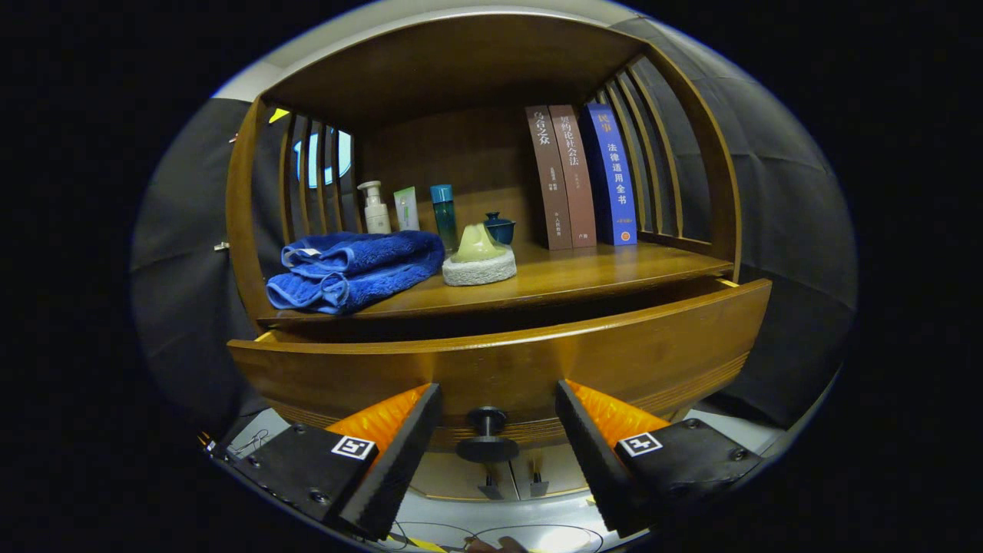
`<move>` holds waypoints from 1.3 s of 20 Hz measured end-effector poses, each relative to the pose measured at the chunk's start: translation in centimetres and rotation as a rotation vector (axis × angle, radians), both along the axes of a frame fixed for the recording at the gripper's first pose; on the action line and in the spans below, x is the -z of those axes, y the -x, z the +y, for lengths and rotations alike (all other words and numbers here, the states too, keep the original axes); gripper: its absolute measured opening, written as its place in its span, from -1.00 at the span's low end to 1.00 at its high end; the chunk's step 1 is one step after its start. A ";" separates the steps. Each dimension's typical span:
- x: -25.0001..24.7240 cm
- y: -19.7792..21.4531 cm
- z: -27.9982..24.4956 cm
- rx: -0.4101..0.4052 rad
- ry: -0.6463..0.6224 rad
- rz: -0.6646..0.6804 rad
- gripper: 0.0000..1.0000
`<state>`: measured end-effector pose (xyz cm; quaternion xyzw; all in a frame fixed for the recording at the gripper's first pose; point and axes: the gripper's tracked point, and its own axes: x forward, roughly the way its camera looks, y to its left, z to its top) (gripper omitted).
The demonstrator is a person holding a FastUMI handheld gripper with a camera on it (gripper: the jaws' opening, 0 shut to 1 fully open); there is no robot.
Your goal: Pull open the drawer, take out the items inside it, and place them on the countertop above the cabinet.
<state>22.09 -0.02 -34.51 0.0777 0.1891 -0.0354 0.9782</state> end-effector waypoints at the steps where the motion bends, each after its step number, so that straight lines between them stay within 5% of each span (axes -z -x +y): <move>1: 0.1 -0.4 0.0 0.000 0.000 0.000 0.99; 26: -2.0 -2.0 -0.5 -0.015 0.017 -0.025 0.99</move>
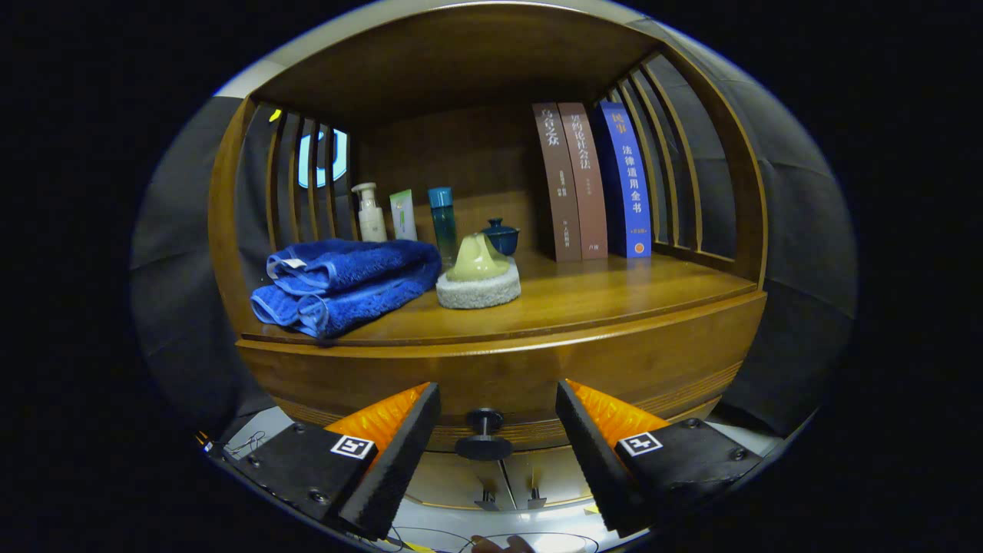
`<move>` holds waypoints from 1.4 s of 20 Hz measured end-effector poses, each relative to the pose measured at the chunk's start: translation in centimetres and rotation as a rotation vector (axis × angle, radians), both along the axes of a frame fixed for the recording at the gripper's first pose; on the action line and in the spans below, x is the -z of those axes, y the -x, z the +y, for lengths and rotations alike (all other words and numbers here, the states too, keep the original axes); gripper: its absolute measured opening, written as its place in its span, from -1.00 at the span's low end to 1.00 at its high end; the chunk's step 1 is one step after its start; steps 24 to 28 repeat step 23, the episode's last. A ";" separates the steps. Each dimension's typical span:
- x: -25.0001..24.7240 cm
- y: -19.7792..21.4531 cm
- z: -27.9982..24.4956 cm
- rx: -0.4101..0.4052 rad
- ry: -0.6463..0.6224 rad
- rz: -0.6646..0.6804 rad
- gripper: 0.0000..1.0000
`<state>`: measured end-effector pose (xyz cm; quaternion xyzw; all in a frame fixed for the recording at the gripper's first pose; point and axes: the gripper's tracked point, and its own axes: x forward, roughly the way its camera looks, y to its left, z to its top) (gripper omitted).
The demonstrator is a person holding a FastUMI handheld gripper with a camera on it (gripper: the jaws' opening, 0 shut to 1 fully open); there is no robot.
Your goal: Pull open the drawer, take out the items inside it, and place them on the countertop above the cabinet.
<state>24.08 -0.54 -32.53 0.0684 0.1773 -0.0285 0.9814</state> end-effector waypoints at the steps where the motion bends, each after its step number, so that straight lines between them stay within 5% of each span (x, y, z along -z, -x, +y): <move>1: -0.9 0.4 0.0 0.000 0.002 -0.010 0.99; 17: -22.0 12.2 -1.6 -0.021 0.058 -0.292 0.98; 28: -24.4 15.1 -1.0 -0.028 0.074 -0.324 0.98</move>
